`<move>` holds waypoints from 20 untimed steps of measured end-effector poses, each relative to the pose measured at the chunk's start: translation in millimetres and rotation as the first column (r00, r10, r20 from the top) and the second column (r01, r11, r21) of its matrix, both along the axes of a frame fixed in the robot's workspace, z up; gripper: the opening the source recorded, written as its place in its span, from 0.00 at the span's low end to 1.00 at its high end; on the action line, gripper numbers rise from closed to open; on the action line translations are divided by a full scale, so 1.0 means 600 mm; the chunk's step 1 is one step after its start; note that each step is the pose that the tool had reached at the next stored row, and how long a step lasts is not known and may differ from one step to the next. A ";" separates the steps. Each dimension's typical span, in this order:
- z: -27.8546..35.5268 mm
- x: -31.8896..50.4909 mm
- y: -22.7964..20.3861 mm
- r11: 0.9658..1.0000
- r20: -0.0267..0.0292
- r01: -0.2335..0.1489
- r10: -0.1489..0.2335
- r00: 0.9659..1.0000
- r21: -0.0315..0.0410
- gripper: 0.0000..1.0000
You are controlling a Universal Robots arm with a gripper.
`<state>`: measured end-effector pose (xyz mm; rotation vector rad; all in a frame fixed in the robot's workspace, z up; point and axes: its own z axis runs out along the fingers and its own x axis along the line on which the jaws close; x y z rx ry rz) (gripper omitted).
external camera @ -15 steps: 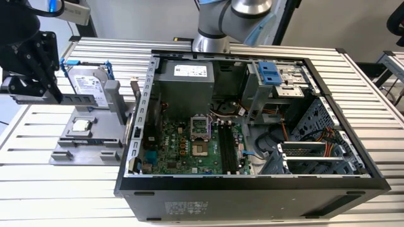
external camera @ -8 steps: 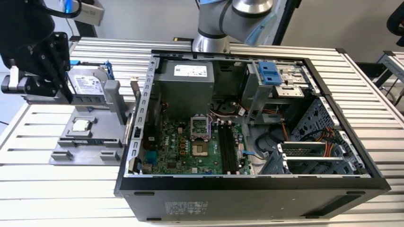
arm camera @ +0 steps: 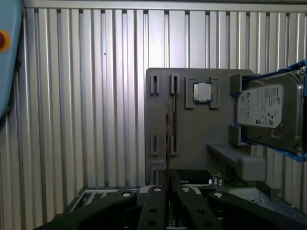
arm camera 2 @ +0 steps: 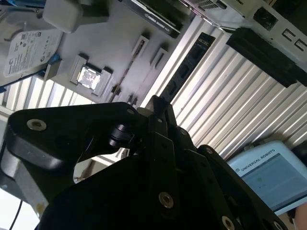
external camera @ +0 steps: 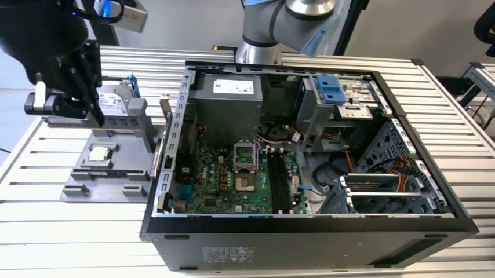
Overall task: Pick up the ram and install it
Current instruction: 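Pick up the ram and move it above insertion slot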
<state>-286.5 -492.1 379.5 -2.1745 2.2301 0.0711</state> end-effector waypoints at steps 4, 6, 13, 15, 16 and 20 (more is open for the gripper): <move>0.000 0.016 0.0000 1.000 -0.002 0.000 0.000 1.000 0.000 0.00; 0.000 0.025 0.0000 1.000 -0.003 0.000 0.000 1.000 0.000 0.00; 0.000 0.054 0.0000 1.000 -0.007 0.000 0.000 1.000 0.000 0.00; 0.000 0.062 0.0000 1.000 -0.008 0.000 0.000 1.000 0.000 0.00; 0.000 0.066 0.0000 1.000 -0.009 0.000 0.000 1.000 0.000 0.00; 0.000 0.080 0.0000 1.000 -0.010 0.000 0.000 1.000 0.000 0.00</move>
